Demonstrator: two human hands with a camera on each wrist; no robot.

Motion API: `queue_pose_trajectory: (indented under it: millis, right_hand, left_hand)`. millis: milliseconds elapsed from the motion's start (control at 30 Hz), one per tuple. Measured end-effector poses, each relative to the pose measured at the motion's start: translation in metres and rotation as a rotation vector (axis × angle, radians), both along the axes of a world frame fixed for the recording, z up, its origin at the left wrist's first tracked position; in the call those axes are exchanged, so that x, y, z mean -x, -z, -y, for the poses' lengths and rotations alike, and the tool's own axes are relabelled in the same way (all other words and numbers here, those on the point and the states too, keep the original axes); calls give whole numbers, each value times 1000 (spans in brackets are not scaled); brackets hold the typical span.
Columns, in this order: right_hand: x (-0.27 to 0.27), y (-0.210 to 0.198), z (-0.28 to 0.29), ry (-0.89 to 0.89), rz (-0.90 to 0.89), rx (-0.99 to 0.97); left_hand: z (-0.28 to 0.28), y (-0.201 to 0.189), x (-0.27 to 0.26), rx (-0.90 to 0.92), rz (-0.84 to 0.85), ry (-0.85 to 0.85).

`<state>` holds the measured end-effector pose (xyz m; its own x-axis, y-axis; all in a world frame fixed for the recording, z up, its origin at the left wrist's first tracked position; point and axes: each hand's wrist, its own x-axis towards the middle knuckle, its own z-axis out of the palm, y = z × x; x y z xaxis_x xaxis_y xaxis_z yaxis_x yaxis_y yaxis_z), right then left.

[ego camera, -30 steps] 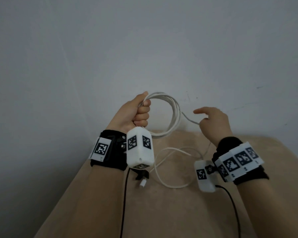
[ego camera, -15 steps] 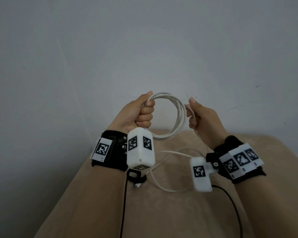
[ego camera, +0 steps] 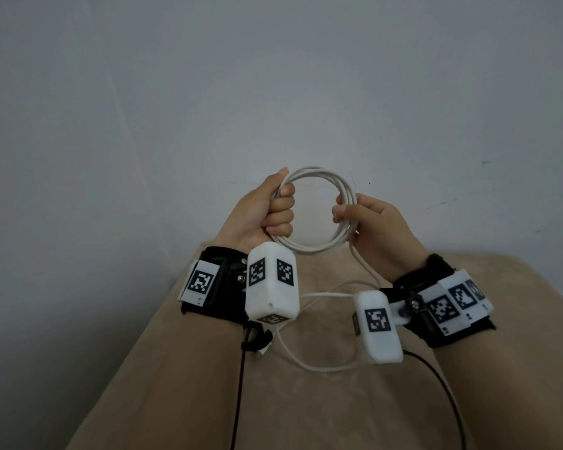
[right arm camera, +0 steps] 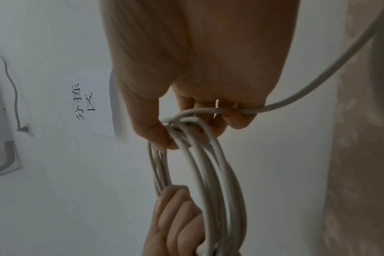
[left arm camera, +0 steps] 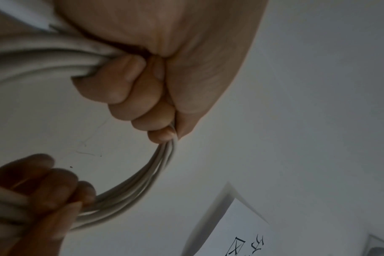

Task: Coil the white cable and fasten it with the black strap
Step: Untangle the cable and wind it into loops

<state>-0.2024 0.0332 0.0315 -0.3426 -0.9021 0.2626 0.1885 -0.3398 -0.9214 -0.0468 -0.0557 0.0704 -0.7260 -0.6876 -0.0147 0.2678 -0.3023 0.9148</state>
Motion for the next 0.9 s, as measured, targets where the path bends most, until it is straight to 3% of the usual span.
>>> queue_pose_trajectory:
  millis: [300, 533, 633, 767, 900]
  right_hand:
    - [-1, -6, -3, -89, 192, 85]
    - [7, -5, -6, -37, 21, 50]
    - [8, -7, -10, -62, -94, 22]
    - [7, -16, -18, -82, -399, -44]
    - [6, -21, -23, -87, -499, -75]
  left_hand:
    - [4, 5, 2, -121, -112, 122]
    - [5, 11, -5, -152, -70, 190]
    - [2, 5, -7, -60, 42, 181]
    - [-6, -1, -6, 162, 238, 138]
    - [-15, -5, -6, 421, 390, 103]
